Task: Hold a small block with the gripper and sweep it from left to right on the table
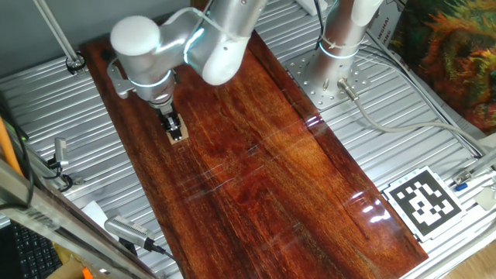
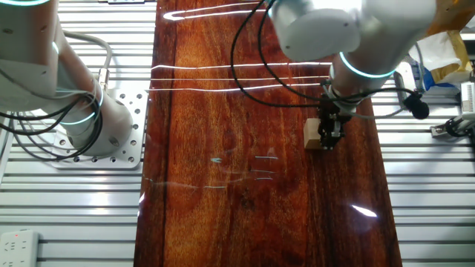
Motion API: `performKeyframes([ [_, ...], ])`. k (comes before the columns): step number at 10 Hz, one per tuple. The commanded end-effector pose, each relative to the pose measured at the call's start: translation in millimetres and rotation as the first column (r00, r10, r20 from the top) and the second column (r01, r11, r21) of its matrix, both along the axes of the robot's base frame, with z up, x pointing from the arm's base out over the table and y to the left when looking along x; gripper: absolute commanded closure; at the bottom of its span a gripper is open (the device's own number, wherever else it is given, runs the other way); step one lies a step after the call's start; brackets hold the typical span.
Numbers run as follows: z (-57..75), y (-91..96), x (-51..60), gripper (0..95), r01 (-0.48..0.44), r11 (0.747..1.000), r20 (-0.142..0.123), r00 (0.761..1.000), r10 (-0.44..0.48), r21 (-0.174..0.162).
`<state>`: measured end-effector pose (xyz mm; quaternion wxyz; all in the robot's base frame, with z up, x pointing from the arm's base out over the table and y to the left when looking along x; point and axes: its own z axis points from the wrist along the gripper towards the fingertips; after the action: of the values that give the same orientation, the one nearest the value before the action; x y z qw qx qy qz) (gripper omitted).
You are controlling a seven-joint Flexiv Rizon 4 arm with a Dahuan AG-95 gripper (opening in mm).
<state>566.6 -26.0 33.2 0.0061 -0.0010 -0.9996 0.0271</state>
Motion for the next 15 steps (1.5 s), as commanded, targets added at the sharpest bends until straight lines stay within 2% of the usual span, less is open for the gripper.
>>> performKeyframes([
  [1, -11.3, -0.8, -3.5, 76.0, 0.057, 0.995, -0.010, 0.998, -0.056, 0.076],
  [2, -11.3, -0.7, -3.5, 76.0, 0.063, 0.994, -0.011, 0.998, -0.062, 0.084],
  [3, -11.2, -0.7, -3.5, 76.0, 0.041, 0.998, -0.018, 0.999, -0.040, 0.051],
  [5, -11.4, -0.8, -4.1, 76.0, 0.039, 0.999, -0.028, 0.999, -0.038, 0.035],
  [6, -11.5, -0.9, -5.1, 76.0, 0.036, 0.999, -0.043, 0.998, -0.035, 0.025],
  [7, -12.5, -1.3, -7.8, 76.0, 0.026, 1.000, -0.041, 0.999, -0.025, 0.009],
  [9, -13.3, -1.5, -9.6, 76.0, 0.040, 0.998, 0.002, 0.999, -0.040, 0.044],
  [10, -13.3, -1.5, -9.6, 76.0, 0.047, 0.997, 0.008, 0.999, -0.048, 0.053],
  [13, -13.3, -1.5, -9.6, 76.0, 0.067, 0.995, -0.001, 0.998, -0.067, 0.080],
  [15, -13.3, -1.5, -9.6, 76.0, 0.061, 0.996, -0.006, 0.998, -0.061, 0.069],
])
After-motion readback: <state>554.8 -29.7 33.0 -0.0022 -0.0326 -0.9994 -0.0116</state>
